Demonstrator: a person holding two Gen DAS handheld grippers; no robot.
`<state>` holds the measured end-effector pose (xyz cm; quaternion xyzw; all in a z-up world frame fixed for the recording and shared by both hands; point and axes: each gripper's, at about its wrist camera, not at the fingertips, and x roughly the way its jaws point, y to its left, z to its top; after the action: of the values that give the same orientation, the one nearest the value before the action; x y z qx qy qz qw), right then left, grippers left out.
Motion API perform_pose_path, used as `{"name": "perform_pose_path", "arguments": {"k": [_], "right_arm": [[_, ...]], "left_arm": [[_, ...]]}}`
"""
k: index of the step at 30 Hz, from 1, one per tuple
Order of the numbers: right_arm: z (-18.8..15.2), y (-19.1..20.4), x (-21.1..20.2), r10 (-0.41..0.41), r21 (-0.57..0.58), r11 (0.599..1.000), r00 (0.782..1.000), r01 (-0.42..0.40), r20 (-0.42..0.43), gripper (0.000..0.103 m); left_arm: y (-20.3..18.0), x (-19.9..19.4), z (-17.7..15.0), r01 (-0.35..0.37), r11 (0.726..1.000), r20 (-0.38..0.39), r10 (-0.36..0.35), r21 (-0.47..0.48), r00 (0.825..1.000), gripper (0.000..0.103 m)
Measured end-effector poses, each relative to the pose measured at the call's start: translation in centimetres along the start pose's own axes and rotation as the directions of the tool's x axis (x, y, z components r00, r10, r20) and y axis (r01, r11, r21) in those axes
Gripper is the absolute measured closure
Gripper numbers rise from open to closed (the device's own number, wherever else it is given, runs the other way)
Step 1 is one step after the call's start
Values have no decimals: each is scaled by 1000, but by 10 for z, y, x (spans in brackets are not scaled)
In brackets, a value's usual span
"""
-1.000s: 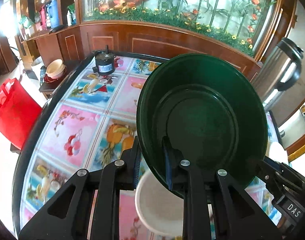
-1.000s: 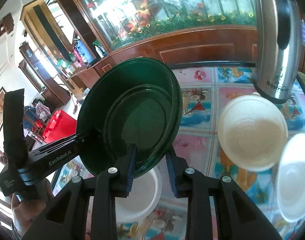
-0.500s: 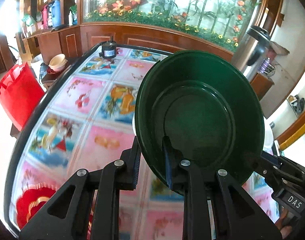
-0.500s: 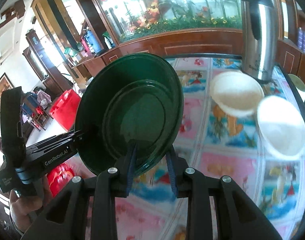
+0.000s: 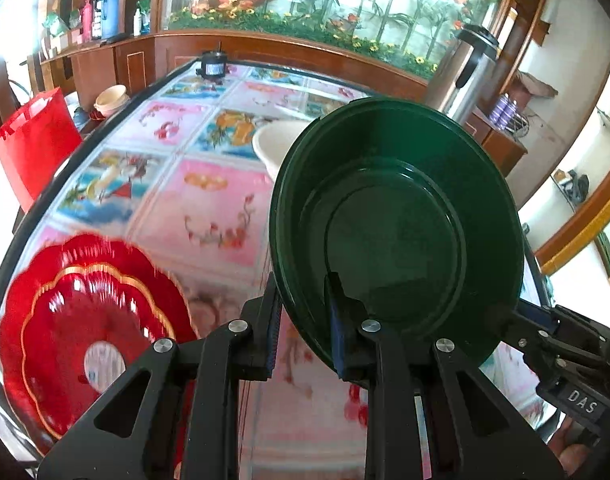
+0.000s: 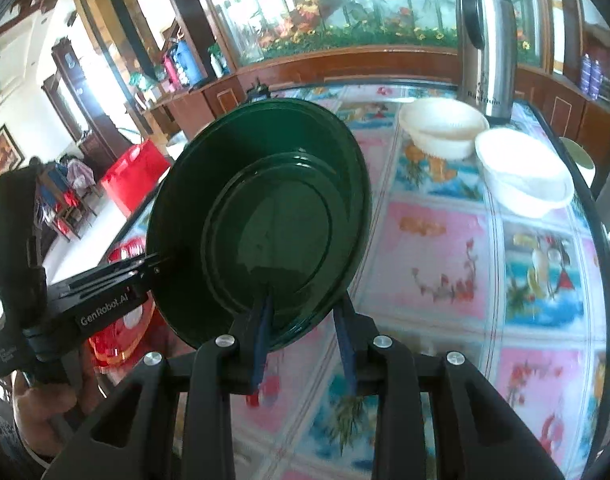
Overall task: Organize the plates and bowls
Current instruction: 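Carry the green basin with both tools toward the stacked red plates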
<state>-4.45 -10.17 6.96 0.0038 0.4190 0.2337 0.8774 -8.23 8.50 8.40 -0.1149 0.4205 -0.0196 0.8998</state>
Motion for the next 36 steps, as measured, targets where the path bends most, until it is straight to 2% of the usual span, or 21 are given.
{"name": "perform_pose_path", "arguments": {"k": [7,15,27,36], "right_arm": [[-29,-1,-2,-3,18,1000,1000,4,-28,71],[-46,2,-3,3,24,1000,999,-2,-46,71],[-60,-3,6,16,38,999,994,-11,-113,71],[-56,-7,4,20,41,999,993,-16,-116,70]], "left_arm": [[-2,-5,-27,17,1000,-29,-16,17,999,83],[-3,-3,-40,10,1000,-39,-9,28,999,83],[-3,15,-47,38,999,-109,-34,26,993,83],[-3,20,-43,53,998,-126,-51,16,991,83]]}}
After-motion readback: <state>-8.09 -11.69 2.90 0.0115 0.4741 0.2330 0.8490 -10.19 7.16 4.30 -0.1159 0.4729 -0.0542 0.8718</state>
